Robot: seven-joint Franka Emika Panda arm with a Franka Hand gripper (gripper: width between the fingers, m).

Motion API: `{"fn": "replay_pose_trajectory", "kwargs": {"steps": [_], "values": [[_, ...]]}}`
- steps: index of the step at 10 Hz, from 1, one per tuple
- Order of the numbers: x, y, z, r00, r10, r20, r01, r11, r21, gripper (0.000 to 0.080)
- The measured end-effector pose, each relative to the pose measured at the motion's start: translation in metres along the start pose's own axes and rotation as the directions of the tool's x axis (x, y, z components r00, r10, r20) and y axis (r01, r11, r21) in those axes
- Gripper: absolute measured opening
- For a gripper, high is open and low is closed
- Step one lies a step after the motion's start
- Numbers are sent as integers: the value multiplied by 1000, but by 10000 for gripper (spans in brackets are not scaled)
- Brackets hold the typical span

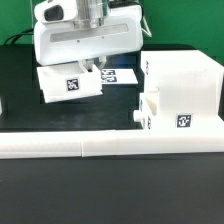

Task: Assemble drawer

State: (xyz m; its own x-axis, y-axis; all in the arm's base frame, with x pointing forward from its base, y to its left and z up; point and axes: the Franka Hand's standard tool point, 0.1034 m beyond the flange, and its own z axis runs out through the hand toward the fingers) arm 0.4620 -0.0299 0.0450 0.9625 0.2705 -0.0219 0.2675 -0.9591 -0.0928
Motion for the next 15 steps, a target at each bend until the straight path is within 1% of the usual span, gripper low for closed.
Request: {"fn": "replay_pose_trajectory", "kwargs": {"steps": [1,2,3,4,5,6,8,9,11,12,13,15], "values": [[3,1,-3,994,-108,17,108,994,7,42],[14,4,-11,979,-202,24,202,979,13,42],[25,8,-19,943,-332,36,331,943,22,42],[32,10,-24,902,-428,58,425,904,45,42],[41,13,-28,856,-512,69,509,859,58,42],[40,14,-25,829,-556,59,554,831,51,42],[37,14,-23,744,-666,57,663,746,63,42],[37,14,-23,723,-689,56,686,725,64,42],[42,18,-24,549,-834,58,833,551,41,42],[42,22,-24,436,-898,62,897,439,48,42],[42,25,-23,369,-927,65,926,373,60,42],[40,25,-21,334,-940,65,939,338,66,42]]}}
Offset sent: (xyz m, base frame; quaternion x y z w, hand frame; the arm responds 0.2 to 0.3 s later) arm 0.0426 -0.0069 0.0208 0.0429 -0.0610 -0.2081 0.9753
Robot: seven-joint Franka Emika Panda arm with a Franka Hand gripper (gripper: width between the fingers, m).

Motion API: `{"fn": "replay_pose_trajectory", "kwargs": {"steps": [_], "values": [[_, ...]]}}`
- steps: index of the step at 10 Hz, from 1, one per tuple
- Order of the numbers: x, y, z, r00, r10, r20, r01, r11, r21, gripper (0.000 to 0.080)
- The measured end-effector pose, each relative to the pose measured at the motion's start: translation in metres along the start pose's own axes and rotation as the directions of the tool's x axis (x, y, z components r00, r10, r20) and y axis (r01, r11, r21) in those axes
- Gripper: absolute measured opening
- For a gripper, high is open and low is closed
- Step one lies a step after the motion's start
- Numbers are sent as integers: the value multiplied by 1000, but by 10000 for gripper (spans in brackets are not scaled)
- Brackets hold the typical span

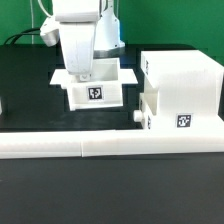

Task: Assemble drawer

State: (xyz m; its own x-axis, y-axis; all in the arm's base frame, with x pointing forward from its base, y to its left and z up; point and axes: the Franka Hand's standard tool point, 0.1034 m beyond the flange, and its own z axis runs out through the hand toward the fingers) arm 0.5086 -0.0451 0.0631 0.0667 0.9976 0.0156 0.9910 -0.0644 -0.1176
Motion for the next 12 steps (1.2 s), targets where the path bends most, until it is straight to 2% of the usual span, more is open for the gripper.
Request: {"fn": "replay_pose_trajectory", "kwargs": {"steps": [2,6,10,12], "values": [[-1,1,1,1000,-25,0,25,1000,-5,42],[2,17,0,998,-68,8,69,996,-57,42],[3,16,3,997,-74,11,74,996,-50,42],[12,26,0,997,-71,11,71,996,-58,42]]}}
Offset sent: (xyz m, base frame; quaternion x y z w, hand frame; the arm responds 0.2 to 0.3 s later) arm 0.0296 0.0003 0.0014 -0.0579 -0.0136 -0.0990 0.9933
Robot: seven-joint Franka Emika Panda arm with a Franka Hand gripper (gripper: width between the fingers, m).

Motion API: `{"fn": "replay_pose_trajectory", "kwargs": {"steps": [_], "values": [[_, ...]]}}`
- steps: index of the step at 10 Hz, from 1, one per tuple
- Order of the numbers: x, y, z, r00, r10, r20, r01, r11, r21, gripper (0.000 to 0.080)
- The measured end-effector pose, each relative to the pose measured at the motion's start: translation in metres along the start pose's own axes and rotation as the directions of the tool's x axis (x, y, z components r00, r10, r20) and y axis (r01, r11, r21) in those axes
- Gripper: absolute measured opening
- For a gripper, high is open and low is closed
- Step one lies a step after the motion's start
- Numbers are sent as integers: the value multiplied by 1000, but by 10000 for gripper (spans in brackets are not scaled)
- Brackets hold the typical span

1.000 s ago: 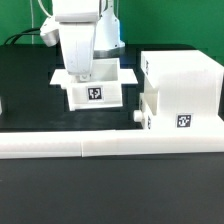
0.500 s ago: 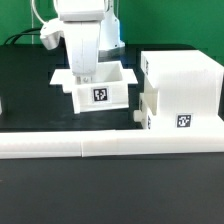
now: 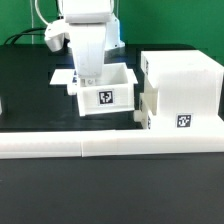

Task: Assemble drawer

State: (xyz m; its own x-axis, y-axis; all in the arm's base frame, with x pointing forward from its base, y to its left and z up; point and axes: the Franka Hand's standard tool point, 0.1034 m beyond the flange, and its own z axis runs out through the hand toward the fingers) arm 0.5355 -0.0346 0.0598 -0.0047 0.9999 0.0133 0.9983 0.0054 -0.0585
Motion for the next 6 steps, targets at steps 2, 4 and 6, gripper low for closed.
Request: {"fn": "replay_pose_trajectory", "kwargs": {"steps": [2,4,6], "values": [[9,10,-1,1000,13,-5,-13,1000,-12,42],[11,13,1,1000,16,-8,-16,999,-50,42],[11,12,2,1000,17,-8,-17,999,-44,42]]}}
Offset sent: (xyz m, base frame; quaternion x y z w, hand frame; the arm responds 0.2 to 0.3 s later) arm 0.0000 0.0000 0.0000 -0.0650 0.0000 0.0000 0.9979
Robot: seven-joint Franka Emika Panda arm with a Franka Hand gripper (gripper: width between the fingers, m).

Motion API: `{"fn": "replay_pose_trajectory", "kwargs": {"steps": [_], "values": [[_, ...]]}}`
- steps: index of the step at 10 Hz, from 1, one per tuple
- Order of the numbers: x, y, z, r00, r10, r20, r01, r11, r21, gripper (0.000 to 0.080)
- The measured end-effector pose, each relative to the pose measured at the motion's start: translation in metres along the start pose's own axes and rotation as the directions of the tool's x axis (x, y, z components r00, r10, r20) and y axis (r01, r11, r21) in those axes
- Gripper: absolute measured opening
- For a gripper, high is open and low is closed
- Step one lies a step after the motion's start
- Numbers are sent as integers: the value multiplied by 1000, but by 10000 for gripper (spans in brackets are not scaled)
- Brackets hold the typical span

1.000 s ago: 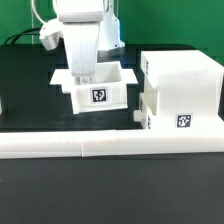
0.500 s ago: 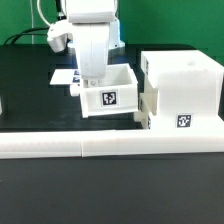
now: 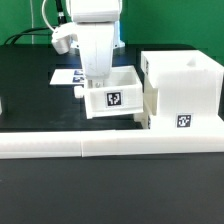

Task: Assemble drawer

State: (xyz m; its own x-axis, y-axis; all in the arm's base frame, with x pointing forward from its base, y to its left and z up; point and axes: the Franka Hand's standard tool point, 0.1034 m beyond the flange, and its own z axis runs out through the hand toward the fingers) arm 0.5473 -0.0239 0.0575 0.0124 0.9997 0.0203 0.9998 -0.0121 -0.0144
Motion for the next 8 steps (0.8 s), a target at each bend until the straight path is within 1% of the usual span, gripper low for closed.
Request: {"fn": "replay_pose_trajectory", "kwargs": {"steps": [5,8], "values": [[13,4,1,1000,14,-3,-15,1000,-3,42],[17,3,2,1000,21,-5,-21,1000,0,42]]}}
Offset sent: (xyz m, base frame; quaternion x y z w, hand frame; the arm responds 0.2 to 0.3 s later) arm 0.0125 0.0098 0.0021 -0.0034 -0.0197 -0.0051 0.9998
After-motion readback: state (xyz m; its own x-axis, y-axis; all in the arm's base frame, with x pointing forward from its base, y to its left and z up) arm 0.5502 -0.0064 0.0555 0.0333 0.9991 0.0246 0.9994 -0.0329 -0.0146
